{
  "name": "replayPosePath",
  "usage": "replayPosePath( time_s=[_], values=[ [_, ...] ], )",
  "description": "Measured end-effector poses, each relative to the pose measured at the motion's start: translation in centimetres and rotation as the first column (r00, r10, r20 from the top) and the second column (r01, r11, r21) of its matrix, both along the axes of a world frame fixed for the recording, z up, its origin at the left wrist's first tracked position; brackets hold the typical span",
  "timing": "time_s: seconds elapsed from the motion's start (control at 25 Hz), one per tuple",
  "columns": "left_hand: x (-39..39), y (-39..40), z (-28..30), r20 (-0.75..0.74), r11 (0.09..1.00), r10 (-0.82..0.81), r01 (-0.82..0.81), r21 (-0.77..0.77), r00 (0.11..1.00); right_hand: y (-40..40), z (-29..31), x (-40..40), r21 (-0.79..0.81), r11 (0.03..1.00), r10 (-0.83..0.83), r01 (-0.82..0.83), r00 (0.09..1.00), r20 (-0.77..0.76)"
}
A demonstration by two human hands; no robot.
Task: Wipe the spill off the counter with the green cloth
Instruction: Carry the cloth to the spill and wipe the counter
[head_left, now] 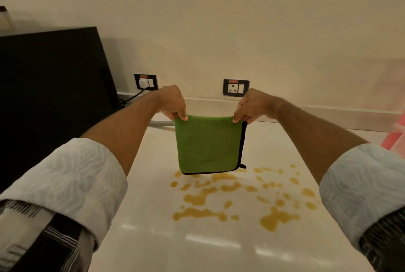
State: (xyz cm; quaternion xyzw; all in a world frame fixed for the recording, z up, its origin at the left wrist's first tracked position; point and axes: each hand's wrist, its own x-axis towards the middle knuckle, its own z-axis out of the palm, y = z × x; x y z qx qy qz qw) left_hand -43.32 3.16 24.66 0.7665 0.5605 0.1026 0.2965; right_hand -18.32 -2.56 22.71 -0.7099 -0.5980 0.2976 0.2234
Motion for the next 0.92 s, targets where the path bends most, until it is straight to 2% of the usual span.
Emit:
replayPosePath(
  time_s=[0.2,0.32,0.4,0.48,0.6,0.8,0.84,0.92],
  values=[
    [-5.1,3.3,-1.9,-0.044,0.988,-0.015,0.022,0.15,0.999,2.2,-2.2,-5.3,0.107,0.993,-0.063,0.054,0.995,0.076],
    [-6.6,4.2,-3.0,-0.063,0.955,-0.038,0.055,0.29,0.997,2.4,-3.1,-7.0,0.231,0.97,-0.112,0.074,0.982,0.155],
    [-7.2,4.2,-4.0,-0.061,0.937,-0.059,0.076,0.341,0.996,2.0,-3.5,-7.6,0.256,0.964,-0.115,0.066,0.977,0.182],
    [-8.0,3.7,-5.6,-0.083,0.942,-0.111,0.131,0.31,0.99,1.2,-4.2,-8.1,0.176,0.984,-0.075,0.036,0.972,0.224],
    [-9.0,1.6,-9.3,-0.185,0.95,-0.232,0.263,0.166,0.955,-1.0,-6.3,-9.3,-0.093,0.993,0.101,-0.073,0.933,0.346],
    [-10.2,-3.3,-16.0,-0.309,0.921,-0.386,0.382,-0.075,0.869,-5.1,-12.6,-11.9,-0.426,0.887,0.321,-0.177,0.899,0.296],
    [-10.5,-4.3,-17.2,-0.325,0.915,-0.401,0.39,-0.101,0.856,-5.8,-13.8,-12.4,-0.479,0.852,0.397,-0.213,0.859,0.324],
    [-10.7,-6.0,-19.0,-0.353,0.909,-0.415,0.398,-0.124,0.839,-6.7,-15.9,-13.0,-0.548,0.784,0.56,-0.29,0.712,0.424]
  ],
)
